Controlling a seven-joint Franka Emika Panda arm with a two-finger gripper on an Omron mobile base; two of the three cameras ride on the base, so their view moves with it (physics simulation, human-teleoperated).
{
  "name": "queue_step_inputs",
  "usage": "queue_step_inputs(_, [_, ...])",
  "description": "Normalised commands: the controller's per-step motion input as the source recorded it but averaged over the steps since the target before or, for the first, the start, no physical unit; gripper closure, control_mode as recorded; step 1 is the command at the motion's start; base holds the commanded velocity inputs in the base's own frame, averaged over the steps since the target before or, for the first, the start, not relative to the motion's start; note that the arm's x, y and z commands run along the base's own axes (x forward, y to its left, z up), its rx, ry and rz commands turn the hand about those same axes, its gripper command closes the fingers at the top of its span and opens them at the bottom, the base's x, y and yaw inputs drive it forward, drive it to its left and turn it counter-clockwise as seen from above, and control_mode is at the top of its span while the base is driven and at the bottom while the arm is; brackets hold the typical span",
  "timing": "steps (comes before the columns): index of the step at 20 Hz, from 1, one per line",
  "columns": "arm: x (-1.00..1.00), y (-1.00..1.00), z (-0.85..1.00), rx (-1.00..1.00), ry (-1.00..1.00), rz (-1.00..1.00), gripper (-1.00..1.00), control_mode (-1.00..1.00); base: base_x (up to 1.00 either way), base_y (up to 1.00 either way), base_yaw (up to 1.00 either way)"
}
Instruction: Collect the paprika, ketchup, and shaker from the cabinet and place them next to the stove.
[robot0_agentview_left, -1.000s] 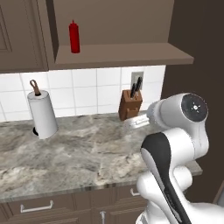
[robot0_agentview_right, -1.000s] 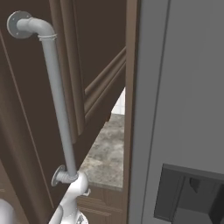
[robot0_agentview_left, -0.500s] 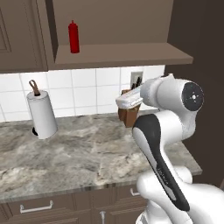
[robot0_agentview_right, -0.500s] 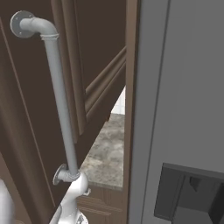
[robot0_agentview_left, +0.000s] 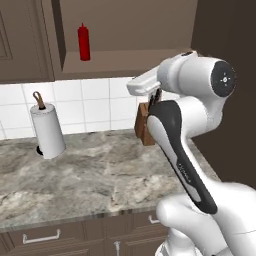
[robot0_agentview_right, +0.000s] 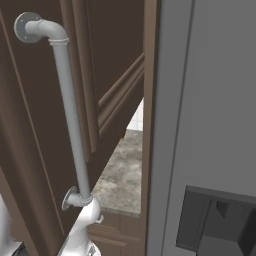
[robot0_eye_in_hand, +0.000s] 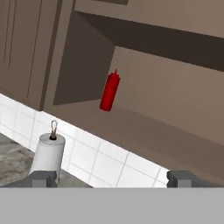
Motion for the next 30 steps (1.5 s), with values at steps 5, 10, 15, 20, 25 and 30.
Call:
queue_step_inputs(5, [0.04,0.13,0.44,0.00,-0.01,0.02,-1.00,-1.00,0.00,0.00,0.00])
queue_step_inputs(10, [0.24,0.01,0.00,0.00,-0.06,0.00,-1.00,-1.00,0.00,0.00,0.00])
queue_step_inputs(15, [0.83,0.00,0.00,0.04,0.00,0.00,-1.00,-1.00,0.00,0.00,0.00])
queue_step_inputs(20, [0.54,0.05,0.00,0.00,-0.06,0.00,-1.00,-1.00,0.00,0.00,0.00])
queue_step_inputs(25, [0.41,-0.11,0.00,0.07,0.04,-0.04,-1.00,-1.00,0.00,0.00,0.00])
queue_step_inputs(30, [0.19,-0.25,0.05,0.25,0.03,-0.02,-1.00,-1.00,0.00,0.00,0.00])
